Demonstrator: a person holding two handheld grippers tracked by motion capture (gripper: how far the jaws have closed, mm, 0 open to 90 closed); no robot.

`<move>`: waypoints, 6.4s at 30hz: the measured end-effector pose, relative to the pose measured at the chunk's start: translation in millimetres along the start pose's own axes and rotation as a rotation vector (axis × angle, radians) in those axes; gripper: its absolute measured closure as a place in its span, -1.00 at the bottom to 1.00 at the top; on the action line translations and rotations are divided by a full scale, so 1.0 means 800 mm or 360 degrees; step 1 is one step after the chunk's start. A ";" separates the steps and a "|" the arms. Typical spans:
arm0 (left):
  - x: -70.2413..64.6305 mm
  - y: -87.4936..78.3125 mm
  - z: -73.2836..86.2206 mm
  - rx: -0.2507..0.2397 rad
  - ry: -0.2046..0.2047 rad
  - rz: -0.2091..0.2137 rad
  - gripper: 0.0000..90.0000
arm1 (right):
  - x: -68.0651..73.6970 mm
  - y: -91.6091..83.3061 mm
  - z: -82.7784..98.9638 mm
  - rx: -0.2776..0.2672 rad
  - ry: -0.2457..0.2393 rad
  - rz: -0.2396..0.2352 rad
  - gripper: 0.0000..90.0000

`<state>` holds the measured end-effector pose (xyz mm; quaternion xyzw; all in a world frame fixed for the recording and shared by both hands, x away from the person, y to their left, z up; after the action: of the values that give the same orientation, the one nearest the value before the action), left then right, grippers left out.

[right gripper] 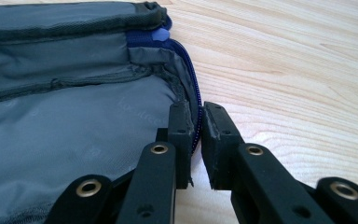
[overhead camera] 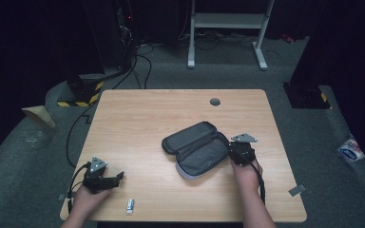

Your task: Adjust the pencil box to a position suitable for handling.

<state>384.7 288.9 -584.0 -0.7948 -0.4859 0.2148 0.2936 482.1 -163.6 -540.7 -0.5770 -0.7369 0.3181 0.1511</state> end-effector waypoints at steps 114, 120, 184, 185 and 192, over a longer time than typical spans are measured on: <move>-0.009 -0.003 -0.003 -0.0012 0.0083 0.0040 -0.27 | 0.100 -0.060 0.030 -0.0202 0.0056 -0.0281 0.47; -0.061 -0.013 -0.041 -0.0133 0.0177 0.0228 0.01 | 0.099 -0.059 0.023 -0.0210 0.0060 -0.0283 0.48; -0.118 -0.064 0.030 -0.0028 0.0154 0.0346 0.09 | -0.017 -0.058 0.106 -0.0022 0.0116 0.0014 0.32; -0.122 -0.064 0.032 -0.0018 0.0128 0.0362 0.09 | -0.016 -0.058 0.106 -0.0018 0.0122 0.0015 0.31; -0.138 -0.065 0.046 0.0043 0.0155 0.0350 0.17 | -0.016 -0.057 0.107 -0.0005 0.0135 -0.0005 0.31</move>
<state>280.2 217.8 -569.9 -0.8486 -0.3781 0.2135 0.3022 400.9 -207.0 -573.4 -0.5891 -0.7312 0.2920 0.1817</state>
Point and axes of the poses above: each handheld gripper's, and its own axes: y roughly forward along the jaws, z roughly out of its underside, x roughly to its left, the point moved 8 cm from there along y, roughly forward along the jaws, and after that the axes turned 5 degrees about z, right-handed, at the moved point
